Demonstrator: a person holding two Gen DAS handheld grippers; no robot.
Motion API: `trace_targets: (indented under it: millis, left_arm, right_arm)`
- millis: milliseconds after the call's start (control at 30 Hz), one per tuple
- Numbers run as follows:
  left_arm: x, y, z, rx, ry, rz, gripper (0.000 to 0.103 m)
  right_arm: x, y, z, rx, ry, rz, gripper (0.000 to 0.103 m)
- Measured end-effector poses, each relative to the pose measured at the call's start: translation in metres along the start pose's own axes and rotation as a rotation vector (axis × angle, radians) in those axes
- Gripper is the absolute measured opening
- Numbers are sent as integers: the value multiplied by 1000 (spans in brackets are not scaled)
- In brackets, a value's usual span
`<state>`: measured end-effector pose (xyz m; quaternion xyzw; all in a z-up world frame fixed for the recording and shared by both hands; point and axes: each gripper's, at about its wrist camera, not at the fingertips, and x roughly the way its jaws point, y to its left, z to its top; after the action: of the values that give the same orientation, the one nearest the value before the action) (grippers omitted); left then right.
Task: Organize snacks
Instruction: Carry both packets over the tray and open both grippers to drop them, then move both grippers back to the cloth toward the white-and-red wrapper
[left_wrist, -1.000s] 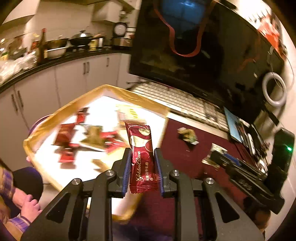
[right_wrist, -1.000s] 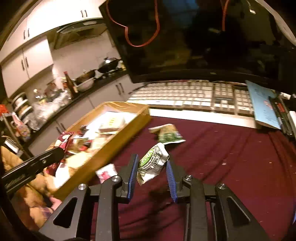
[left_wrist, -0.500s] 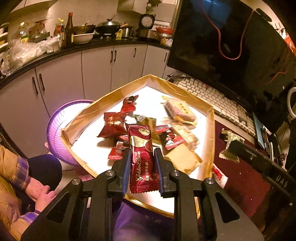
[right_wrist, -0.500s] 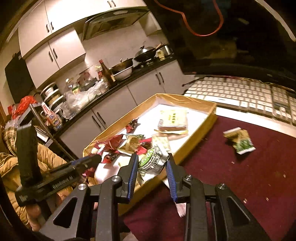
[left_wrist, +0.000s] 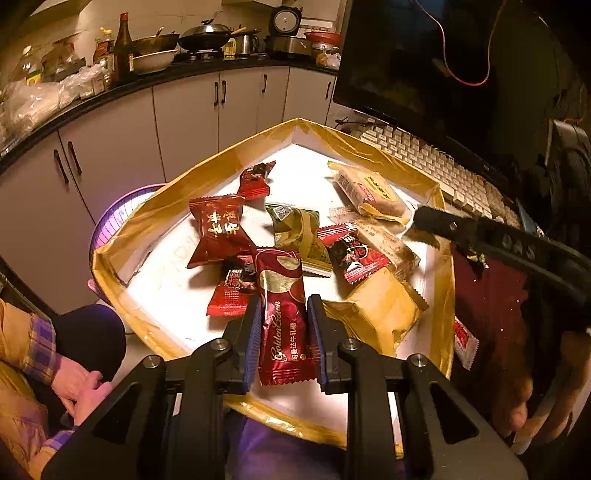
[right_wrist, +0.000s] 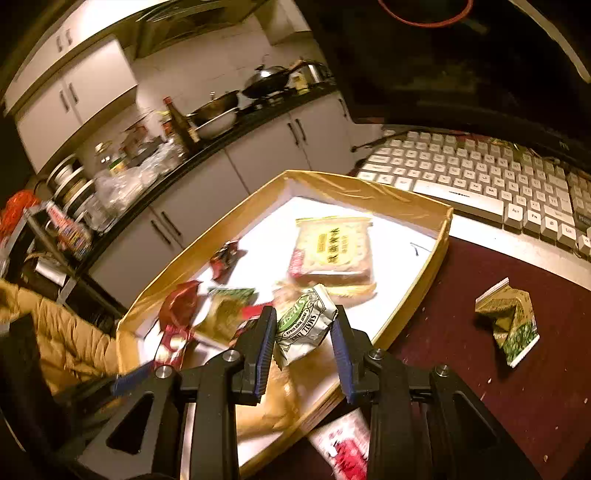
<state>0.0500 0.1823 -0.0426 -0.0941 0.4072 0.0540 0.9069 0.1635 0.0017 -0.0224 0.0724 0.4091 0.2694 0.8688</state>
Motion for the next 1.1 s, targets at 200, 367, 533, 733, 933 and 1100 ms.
trace_targets:
  millis: [200, 367, 533, 733, 933, 1100]
  left_arm:
    - [5, -6, -3, 23, 2, 46, 22]
    - [5, -10, -5, 43, 0, 71, 22]
    - [1, -13, -6, 54, -9, 107, 22]
    - [-13, -22, -10, 70, -33, 117, 60]
    - [-37, -48, -16, 98, -73, 62, 61]
    - [-36, -95, -23, 176, 35, -163, 61]
  right_arm:
    - [14, 3, 3, -28, 18, -24, 31]
    - [16, 2, 1, -23, 25, -28, 33]
    - [9, 2, -1, -18, 17, -3, 41]
    - [-40, -2, -12, -2, -83, 75, 78]
    - [-85, -53, -34, 126, -149, 67, 86]
    - [-96, -107, -57, 252, -119, 47, 87]
